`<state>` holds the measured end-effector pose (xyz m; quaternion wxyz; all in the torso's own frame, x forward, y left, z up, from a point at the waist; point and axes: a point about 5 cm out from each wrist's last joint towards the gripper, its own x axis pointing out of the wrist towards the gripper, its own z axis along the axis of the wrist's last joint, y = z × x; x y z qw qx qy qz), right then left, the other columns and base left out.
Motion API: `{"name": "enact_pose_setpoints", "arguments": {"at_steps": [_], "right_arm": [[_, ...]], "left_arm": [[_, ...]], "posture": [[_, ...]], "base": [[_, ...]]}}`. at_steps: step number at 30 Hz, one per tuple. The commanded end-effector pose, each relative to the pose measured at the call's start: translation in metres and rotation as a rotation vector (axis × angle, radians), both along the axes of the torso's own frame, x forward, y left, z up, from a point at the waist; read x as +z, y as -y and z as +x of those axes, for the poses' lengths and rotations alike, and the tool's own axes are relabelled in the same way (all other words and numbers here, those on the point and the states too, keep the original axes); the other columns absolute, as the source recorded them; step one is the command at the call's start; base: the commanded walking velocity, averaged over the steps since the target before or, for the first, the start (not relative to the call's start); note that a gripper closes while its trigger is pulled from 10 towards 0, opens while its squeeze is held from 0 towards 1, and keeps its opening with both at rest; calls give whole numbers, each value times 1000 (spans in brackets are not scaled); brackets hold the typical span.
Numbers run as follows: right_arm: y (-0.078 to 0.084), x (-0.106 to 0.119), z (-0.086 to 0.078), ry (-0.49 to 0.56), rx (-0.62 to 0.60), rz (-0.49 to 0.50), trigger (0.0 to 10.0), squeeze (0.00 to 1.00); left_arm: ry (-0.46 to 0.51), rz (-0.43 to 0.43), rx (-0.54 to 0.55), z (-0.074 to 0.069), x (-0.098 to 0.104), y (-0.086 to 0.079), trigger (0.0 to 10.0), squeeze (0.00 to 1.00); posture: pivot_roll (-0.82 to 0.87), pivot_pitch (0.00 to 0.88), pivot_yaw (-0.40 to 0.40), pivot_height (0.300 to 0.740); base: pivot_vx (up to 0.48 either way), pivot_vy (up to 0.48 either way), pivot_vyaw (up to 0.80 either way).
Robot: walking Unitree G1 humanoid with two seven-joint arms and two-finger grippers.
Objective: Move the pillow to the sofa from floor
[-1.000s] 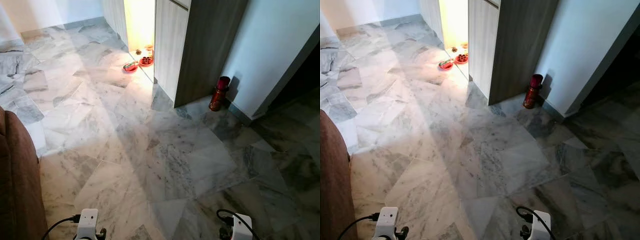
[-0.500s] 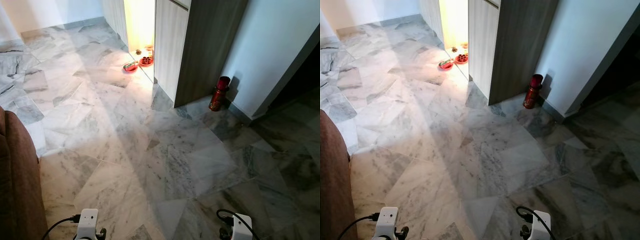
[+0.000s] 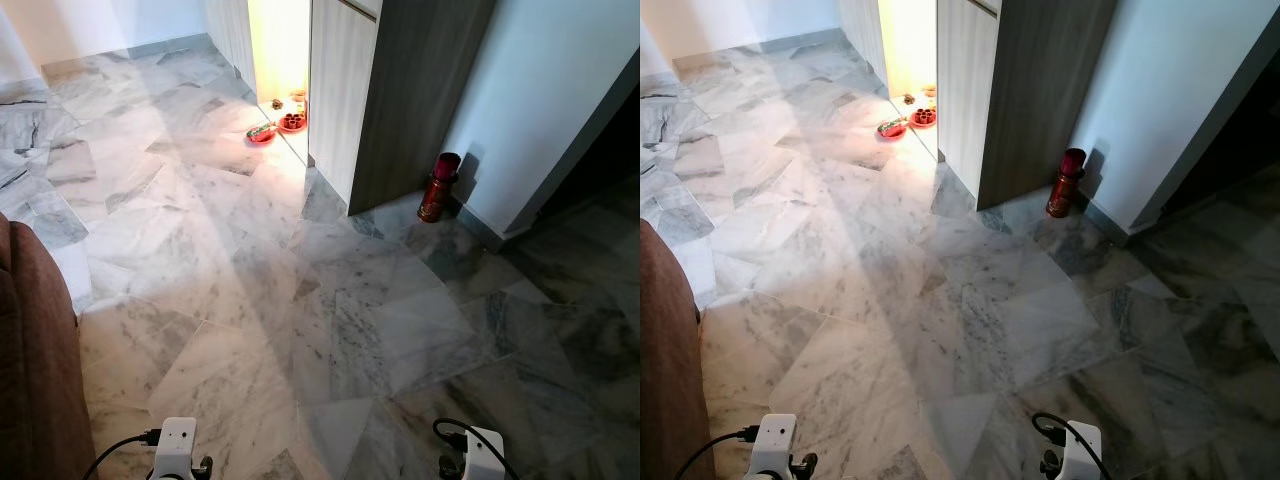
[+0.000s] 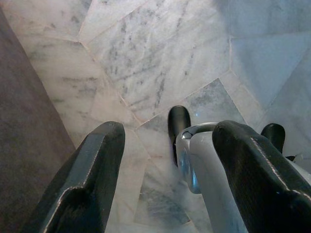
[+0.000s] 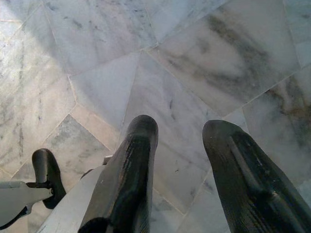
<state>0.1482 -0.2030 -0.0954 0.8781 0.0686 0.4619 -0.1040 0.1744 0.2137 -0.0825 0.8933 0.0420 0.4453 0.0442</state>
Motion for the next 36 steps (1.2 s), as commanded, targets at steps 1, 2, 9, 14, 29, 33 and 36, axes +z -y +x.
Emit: {"name": "enact_pose_setpoints", "arguments": {"at_steps": [1,2,9,14,29,33,36], "right_arm": [[-3,14,35,51,76,51,10000,0],[-3,14,35,51,76,51,10000,0],[-3,14,35,51,76,51,10000,0],[-10,14,39,69,52,84,10000,0],[-11,17,44,79,53,103,10000,0],[-9,18,45,82,68,94,10000,0],[-7,18,46,84,69,92,10000,0]], "left_arm": [[55,7,-124,28,11,16,10000,0],[55,7,-124,28,11,16,10000,0],[55,7,-124,28,11,16,10000,0],[66,17,-130,32,14,13,10000,0],[108,-5,-68,42,20,15,10000,0],[127,-43,-43,49,23,21,10000,0],[120,-46,-37,47,21,23,10000,0]], "posture": [[-14,0,-6,740],[-14,0,-6,740],[-14,0,-6,740],[10,9,14,740],[0,34,-6,740],[0,37,-19,740],[-3,36,-25,740]], "base": [[0,0,0],[0,0,0],[0,0,0],[0,0,0],[0,0,0],[0,0,0],[0,0,0]]}}
